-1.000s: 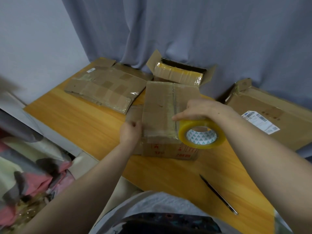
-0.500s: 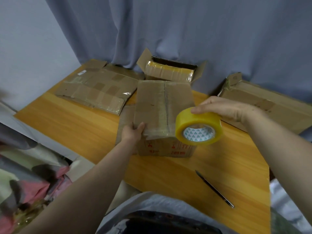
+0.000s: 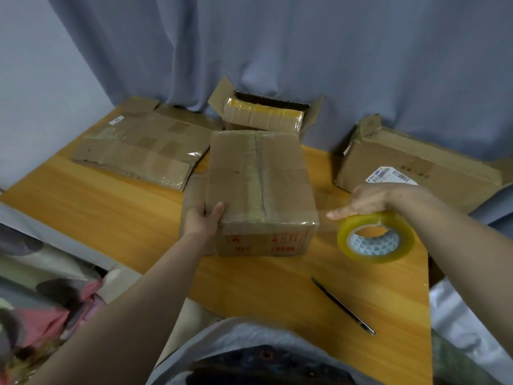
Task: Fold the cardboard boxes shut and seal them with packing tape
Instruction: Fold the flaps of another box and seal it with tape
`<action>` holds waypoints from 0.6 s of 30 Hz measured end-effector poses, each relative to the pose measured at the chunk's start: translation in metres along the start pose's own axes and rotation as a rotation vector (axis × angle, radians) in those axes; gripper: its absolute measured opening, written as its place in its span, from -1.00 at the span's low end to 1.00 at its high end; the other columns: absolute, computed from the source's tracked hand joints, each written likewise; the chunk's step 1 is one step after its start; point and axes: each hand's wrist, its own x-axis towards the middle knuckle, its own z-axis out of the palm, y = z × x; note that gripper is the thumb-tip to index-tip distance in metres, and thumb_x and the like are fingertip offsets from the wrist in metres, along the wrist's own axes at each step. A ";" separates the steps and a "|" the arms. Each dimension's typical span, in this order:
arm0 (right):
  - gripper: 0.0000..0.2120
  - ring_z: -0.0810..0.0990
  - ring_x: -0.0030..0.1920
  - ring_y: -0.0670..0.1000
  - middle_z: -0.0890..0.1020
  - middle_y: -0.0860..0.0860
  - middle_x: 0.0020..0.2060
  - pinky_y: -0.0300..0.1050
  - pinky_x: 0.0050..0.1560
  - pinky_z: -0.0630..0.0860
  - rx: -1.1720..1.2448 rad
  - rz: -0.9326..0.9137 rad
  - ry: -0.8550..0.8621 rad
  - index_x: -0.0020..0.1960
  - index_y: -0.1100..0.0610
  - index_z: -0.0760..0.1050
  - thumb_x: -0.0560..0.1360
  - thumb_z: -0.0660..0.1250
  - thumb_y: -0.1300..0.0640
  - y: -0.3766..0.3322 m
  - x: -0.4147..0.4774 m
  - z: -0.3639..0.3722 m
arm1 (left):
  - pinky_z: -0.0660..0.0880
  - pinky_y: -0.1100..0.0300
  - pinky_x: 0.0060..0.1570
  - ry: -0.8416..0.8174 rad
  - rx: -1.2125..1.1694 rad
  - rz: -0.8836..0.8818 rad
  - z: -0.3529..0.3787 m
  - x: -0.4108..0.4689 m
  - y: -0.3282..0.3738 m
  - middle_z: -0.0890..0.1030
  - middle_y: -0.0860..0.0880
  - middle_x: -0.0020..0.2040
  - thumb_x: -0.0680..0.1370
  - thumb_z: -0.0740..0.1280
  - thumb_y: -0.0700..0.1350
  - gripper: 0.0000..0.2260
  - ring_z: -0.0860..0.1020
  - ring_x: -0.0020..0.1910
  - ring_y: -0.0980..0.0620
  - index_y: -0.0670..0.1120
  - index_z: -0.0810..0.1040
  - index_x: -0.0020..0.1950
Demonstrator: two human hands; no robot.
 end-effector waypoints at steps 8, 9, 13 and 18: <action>-0.41 0.59 -0.11 -0.06 0.66 -0.08 -0.27 -0.09 0.02 0.48 0.029 0.022 -0.041 -0.41 0.03 0.66 0.24 0.28 -0.49 0.005 0.006 0.010 | 0.47 0.06 -0.03 -0.006 -0.010 0.007 0.000 -0.004 0.002 0.56 -0.12 0.13 0.58 0.27 0.07 -0.60 0.53 0.08 -0.13 -0.18 0.47 0.29; -0.41 0.59 -0.10 -0.06 0.66 -0.07 -0.26 -0.07 0.05 0.49 0.026 0.024 -0.043 -0.40 0.03 0.66 0.24 0.28 -0.50 0.005 0.007 0.011 | 0.47 0.06 -0.04 -0.003 -0.008 0.011 0.000 -0.003 0.001 0.57 -0.12 0.13 0.58 0.28 0.07 -0.60 0.53 0.07 -0.13 -0.18 0.48 0.28; -0.36 0.58 -0.04 -0.04 0.66 -0.07 -0.17 0.00 0.18 0.48 -0.014 0.035 -0.072 -0.27 0.02 0.67 0.24 0.23 -0.54 0.006 0.014 0.017 | 0.46 0.09 -0.12 0.000 -0.025 0.026 0.000 -0.002 -0.001 0.58 -0.08 0.03 0.57 0.28 0.06 -0.65 0.52 -0.09 -0.05 -0.15 0.51 0.22; -0.36 0.58 0.01 -0.02 0.64 -0.08 -0.18 0.01 0.19 0.47 0.046 -0.022 -0.083 -0.37 -0.01 0.65 0.14 0.18 -0.56 0.010 0.022 0.029 | 0.44 -0.06 0.20 0.003 0.151 0.103 0.000 0.000 -0.001 0.52 -0.19 0.23 0.63 0.17 0.04 -0.64 0.49 0.19 -0.17 -0.19 0.38 0.30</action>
